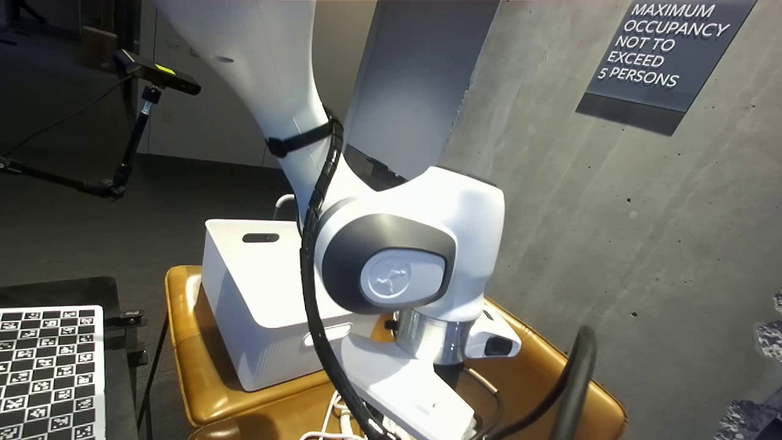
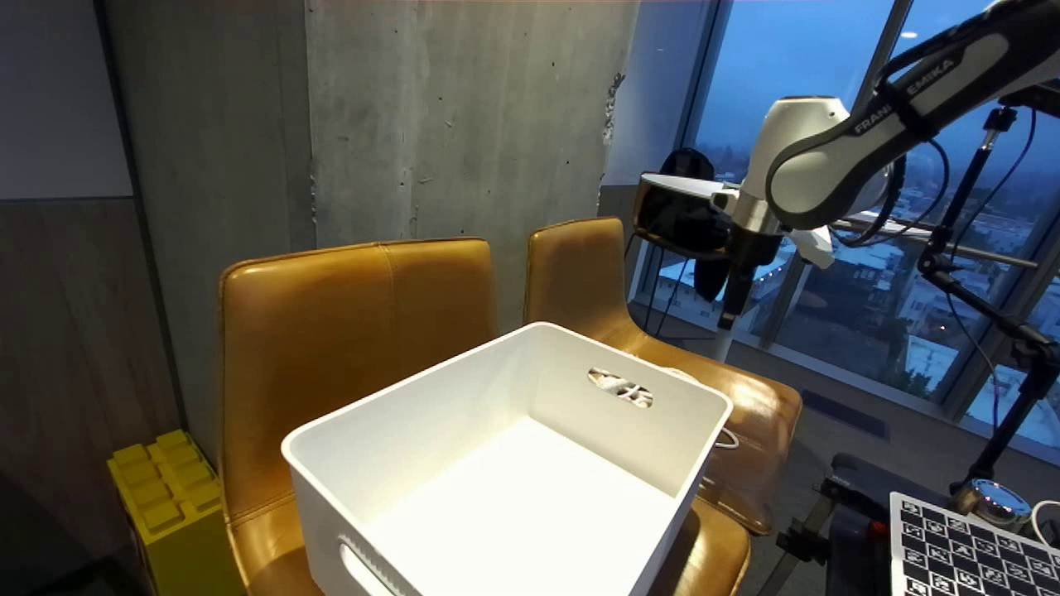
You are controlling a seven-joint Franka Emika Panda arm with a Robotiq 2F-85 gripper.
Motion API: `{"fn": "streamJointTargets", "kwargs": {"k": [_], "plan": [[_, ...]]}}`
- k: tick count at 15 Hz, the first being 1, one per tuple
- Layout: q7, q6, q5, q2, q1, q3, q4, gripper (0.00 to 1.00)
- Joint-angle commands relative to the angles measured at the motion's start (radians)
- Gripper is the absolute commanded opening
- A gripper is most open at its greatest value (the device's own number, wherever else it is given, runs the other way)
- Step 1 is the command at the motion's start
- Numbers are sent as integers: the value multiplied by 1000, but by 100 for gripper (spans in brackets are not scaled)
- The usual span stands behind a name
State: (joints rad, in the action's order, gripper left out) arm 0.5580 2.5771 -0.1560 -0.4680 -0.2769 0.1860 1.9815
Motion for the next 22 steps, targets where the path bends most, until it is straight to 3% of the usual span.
{"fn": "streamJointTargets", "kwargs": {"k": [1, 8, 22], "plan": [[-16, 63, -40, -101, -28, -9, -70, 100], [-67, 144, -88, -282, -46, 11, -171, 100], [-86, 69, -59, -529, -149, -4, -466, 100]]}}
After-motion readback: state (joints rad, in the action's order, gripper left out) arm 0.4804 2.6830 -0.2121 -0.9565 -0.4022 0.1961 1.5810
